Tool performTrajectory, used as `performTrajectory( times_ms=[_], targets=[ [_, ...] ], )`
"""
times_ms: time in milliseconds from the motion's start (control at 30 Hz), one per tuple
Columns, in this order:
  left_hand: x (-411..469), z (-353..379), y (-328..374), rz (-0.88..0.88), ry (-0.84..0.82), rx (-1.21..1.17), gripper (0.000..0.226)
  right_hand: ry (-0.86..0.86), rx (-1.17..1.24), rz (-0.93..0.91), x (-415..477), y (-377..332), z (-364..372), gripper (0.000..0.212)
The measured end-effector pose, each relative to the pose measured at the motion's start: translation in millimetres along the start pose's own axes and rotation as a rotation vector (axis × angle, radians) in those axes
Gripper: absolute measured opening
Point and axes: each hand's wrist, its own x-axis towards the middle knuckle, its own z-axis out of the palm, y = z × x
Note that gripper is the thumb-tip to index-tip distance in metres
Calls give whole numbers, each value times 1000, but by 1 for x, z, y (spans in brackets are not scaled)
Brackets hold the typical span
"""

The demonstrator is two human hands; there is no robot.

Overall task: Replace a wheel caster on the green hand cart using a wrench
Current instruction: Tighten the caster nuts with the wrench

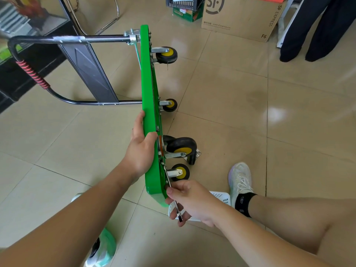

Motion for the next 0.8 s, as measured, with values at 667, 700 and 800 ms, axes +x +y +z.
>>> performTrajectory(
  times_ms=[667, 700, 800],
  targets=[
    [6, 2, -8, 37, 11, -17, 73, 278, -329, -190, 91, 51, -30, 31],
    [6, 2, -8, 36, 6, -15, 73, 272, -317, -177, 83, 51, -33, 29],
    [4, 2, -4, 33, -4, -8, 75, 207, -226, -96, 54, 52, -32, 24]
  ],
)
